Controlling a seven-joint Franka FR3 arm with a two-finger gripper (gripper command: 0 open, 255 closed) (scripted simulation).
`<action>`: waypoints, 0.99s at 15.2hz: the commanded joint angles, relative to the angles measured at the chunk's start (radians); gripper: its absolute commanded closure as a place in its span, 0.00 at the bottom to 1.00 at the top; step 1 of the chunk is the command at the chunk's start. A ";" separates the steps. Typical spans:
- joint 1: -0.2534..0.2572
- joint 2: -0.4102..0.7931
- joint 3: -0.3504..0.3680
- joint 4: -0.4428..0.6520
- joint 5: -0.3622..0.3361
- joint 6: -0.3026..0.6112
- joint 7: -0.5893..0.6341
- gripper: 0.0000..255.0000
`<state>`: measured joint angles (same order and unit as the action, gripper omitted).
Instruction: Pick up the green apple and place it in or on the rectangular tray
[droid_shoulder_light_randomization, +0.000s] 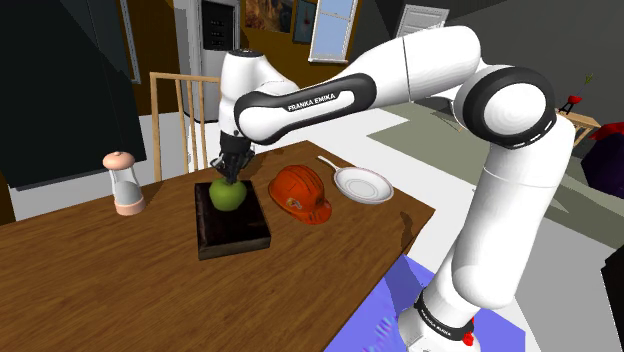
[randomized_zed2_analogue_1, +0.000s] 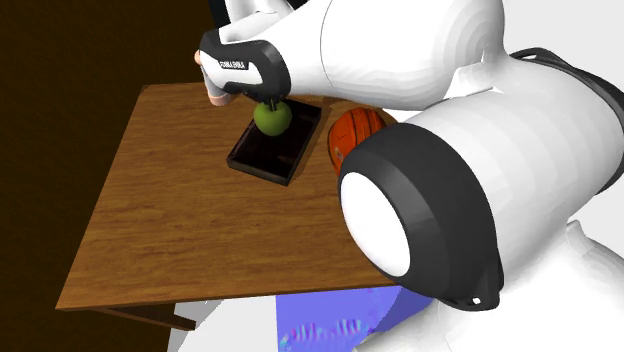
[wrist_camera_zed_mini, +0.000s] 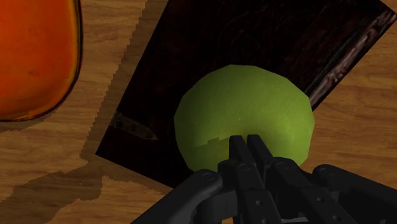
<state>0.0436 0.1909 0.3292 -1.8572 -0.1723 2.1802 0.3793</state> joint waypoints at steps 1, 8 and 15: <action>-0.001 0.000 0.000 -0.004 0.000 0.005 0.000 1.00; -0.001 0.000 0.000 -0.004 0.000 0.005 0.000 0.00; -0.002 -0.057 0.007 0.050 0.029 -0.103 -0.019 0.00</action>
<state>0.0416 0.1425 0.3354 -1.8309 -0.1493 2.1107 0.3660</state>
